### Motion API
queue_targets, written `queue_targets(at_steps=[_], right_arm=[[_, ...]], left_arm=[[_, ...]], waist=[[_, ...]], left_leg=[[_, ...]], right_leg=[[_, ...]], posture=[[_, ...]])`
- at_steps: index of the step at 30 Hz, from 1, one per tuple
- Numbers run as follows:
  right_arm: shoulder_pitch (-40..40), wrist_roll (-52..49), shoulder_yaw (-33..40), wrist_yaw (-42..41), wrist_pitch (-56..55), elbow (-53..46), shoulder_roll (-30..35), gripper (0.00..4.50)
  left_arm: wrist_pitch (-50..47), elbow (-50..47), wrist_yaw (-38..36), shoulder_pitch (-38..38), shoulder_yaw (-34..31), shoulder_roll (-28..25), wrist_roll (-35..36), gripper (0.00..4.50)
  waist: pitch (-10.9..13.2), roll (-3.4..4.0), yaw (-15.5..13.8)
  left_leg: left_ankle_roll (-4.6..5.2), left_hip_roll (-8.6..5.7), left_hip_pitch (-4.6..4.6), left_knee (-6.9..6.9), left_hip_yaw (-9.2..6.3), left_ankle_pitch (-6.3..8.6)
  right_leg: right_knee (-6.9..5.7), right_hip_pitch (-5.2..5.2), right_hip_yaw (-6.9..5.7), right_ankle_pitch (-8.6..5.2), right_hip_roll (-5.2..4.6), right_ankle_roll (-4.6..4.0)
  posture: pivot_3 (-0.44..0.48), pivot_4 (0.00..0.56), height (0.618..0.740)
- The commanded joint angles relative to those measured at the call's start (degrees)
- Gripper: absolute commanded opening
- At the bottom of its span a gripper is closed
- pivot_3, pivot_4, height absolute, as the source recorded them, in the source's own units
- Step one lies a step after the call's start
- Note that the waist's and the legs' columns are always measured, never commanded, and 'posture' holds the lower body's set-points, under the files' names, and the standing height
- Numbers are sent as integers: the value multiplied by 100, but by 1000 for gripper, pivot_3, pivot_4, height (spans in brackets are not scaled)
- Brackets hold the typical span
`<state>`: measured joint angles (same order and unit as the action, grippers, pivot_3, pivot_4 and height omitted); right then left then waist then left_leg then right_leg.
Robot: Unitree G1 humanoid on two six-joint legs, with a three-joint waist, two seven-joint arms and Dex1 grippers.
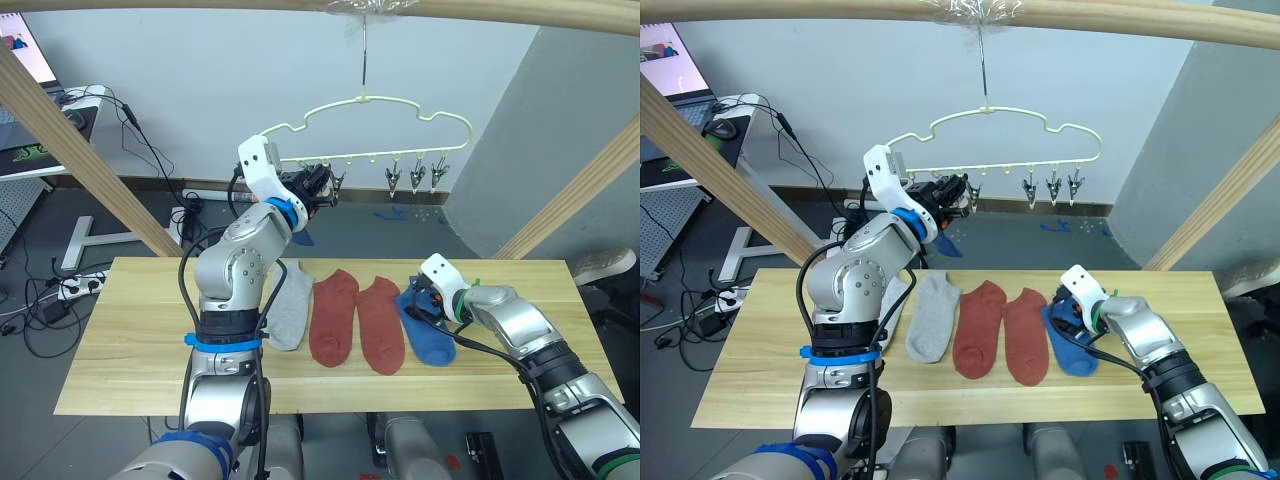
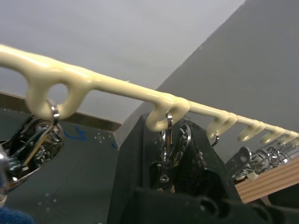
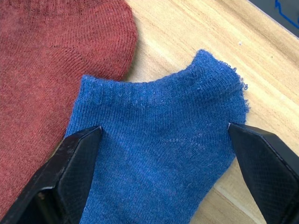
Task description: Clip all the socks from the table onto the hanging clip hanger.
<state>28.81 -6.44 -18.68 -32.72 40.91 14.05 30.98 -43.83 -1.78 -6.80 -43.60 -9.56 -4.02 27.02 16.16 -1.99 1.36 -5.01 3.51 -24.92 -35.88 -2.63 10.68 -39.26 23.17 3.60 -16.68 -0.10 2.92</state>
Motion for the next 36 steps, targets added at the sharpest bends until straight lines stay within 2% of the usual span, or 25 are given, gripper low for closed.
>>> queue_targets(at_steps=[1,10,15,21,27,32,36], right_arm=[[-204,94,85,-97,78,123,-21,3227],[-252,236,191,-192,83,112,-102,28],[-321,249,215,-232,188,-308,-49,28],[-409,-28,405,-480,853,-2092,210,28],[-87,-437,446,-539,1762,-3664,166,28],[654,-530,268,-229,2273,-3970,-355,28],[1269,-423,29,-98,2167,-3512,-792,28]], left_arm=[[-18,-270,-4,-184,-64,-31,133,302],[-179,-211,-91,-257,-177,-56,278,302],[-579,-128,-104,-312,-556,-77,758,302],[-1275,97,108,-457,-1158,-108,1472,302],[-1625,292,284,-612,-1401,-180,1757,302],[-2036,542,650,-797,-1718,-176,2055,302],[-2404,755,990,-970,-2008,-162,2351,302]], waist=[[0,0,-1],[0,0,0],[0,0,0],[0,1,4],[-1,1,15],[-2,0,22],[-2,1,20]], left_leg=[[0,0,0,0,0,0],[0,0,1,-1,0,0],[0,0,1,-2,-1,0],[-1,0,-2,1,-2,0],[-3,0,-2,2,-8,-1],[-3,-1,-2,0,-9,-2],[-4,0,-3,0,-12,-2]], right_leg=[[0,0,0,0,0,0],[0,-1,0,3,0,4],[0,-1,0,5,0,7],[8,1,-1,4,-1,8],[8,1,-5,5,0,8],[7,2,-6,6,-1,9],[6,2,-10,6,-1,8]], posture=[[72,276,740],[68,263,740],[63,255,740],[47,235,740],[34,218,740],[31,215,740],[34,213,740]])
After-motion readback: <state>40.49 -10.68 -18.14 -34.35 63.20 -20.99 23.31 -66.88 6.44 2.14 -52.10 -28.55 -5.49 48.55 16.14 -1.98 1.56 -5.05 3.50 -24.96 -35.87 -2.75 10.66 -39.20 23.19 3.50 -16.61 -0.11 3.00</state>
